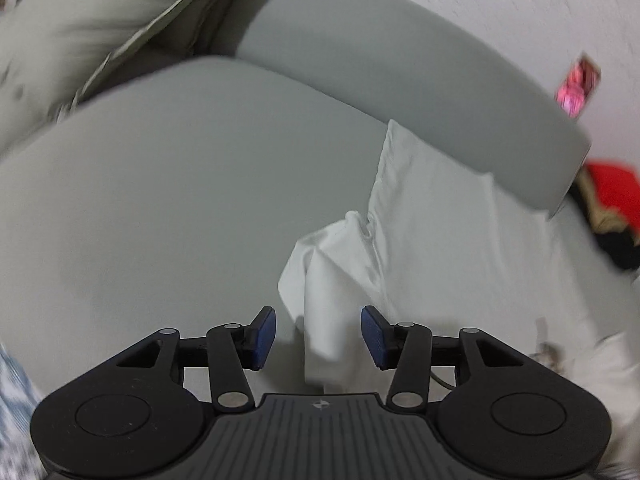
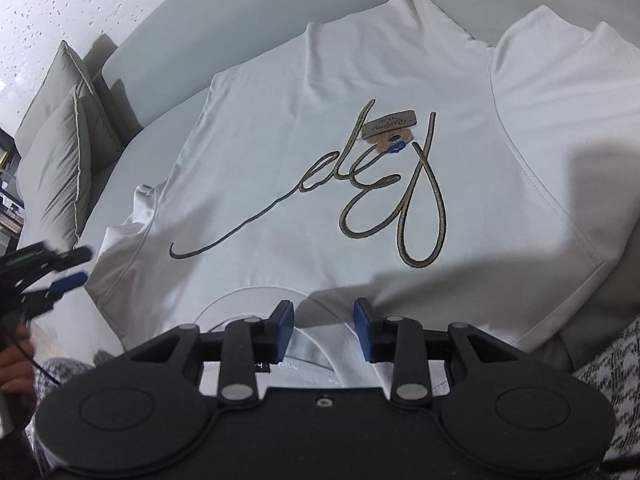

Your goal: Fold clothes

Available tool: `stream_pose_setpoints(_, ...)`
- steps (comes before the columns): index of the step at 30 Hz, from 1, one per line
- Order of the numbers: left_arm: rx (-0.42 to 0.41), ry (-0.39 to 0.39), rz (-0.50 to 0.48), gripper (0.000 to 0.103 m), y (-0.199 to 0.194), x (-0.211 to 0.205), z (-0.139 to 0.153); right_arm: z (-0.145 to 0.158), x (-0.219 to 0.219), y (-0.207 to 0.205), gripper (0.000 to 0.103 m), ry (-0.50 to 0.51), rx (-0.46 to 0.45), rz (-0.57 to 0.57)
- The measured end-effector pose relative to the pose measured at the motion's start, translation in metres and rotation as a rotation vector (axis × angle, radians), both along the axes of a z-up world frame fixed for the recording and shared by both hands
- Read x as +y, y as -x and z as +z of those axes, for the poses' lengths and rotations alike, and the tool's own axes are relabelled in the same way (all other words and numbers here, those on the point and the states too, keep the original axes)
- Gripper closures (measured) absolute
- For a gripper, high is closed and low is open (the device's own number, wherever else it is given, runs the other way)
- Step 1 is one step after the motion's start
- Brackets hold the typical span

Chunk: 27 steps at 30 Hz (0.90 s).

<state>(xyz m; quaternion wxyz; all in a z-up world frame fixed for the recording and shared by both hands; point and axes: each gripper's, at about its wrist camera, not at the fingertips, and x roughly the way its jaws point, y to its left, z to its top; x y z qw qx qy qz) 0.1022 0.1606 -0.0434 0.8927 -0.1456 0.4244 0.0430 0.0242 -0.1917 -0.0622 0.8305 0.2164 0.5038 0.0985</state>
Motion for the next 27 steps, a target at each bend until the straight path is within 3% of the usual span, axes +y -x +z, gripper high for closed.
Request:
stream_pose_setpoints(1, 0.009, -0.030, -0.021, 0.071, -0.010, -0.007, -0.003, 0.000, -0.002, -0.001, 0.070, -0.012, 0.006, -0.009)
stream_pose_setpoints(2, 0.009, -0.065, -0.054, 0.096, -0.016, -0.017, -0.004, -0.001, -0.003, -0.001, 0.070, -0.021, 0.007, -0.013)
stream_pose_setpoints(3, 0.007, -0.101, -0.092, 0.103, -0.022, -0.027, -0.005, -0.002, -0.004, -0.001, 0.070, -0.029, 0.006, -0.017)
stream_pose_setpoints(6, -0.059, -0.314, -0.253, 0.103, -0.023, -0.082, 0.002, -0.002, -0.004, 0.000, 0.070, -0.033, -0.001, -0.013)
stream_pose_setpoints(8, -0.058, -0.470, -0.385, 0.102, -0.016, -0.127, -0.007, -0.003, -0.005, -0.001, 0.070, -0.042, 0.002, -0.023)
stream_pose_setpoints(9, -0.054, -0.548, -0.451, 0.089, -0.012, -0.150, -0.012, -0.003, -0.006, -0.001, 0.070, -0.047, 0.004, -0.028)
stream_pose_setpoints(10, -0.035, -0.600, -0.499, 0.083, -0.006, -0.164, -0.021, -0.004, -0.007, -0.001, 0.070, -0.055, 0.006, -0.033)
stream_pose_setpoints(12, 0.012, -0.686, -0.582, 0.081, 0.006, -0.188, -0.041, -0.004, -0.009, -0.001, 0.070, -0.071, 0.008, -0.040)
stream_pose_setpoints(14, -0.025, -0.734, -0.581, 0.078, 0.025, -0.190, -0.043, -0.006, -0.012, -0.001, 0.070, -0.091, 0.008, -0.044)
stream_pose_setpoints(16, -0.049, -0.650, -0.559, 0.062, 0.045, -0.175, -0.028, -0.007, -0.015, 0.000, 0.070, -0.107, 0.004, -0.043)
stream_pose_setpoints(20, -0.091, -0.400, -0.454, 0.054, 0.068, -0.128, 0.004, -0.010, -0.019, -0.001, 0.070, -0.132, 0.005, -0.045)
stream_pose_setpoints(23, -0.073, -0.145, -0.262, 0.054, 0.053, -0.075, 0.016, -0.012, -0.022, -0.001, 0.069, -0.155, 0.009, -0.054)
stream_pose_setpoints(26, -0.025, 0.171, -0.074, 0.055, 0.028, -0.025, 0.006, -0.013, -0.022, -0.001, 0.069, -0.166, 0.009, -0.064)
stream_pose_setpoints(27, -0.015, 0.238, -0.042, 0.056, 0.021, -0.016, 0.001, -0.012, -0.021, -0.002, 0.068, -0.164, 0.008, -0.062)
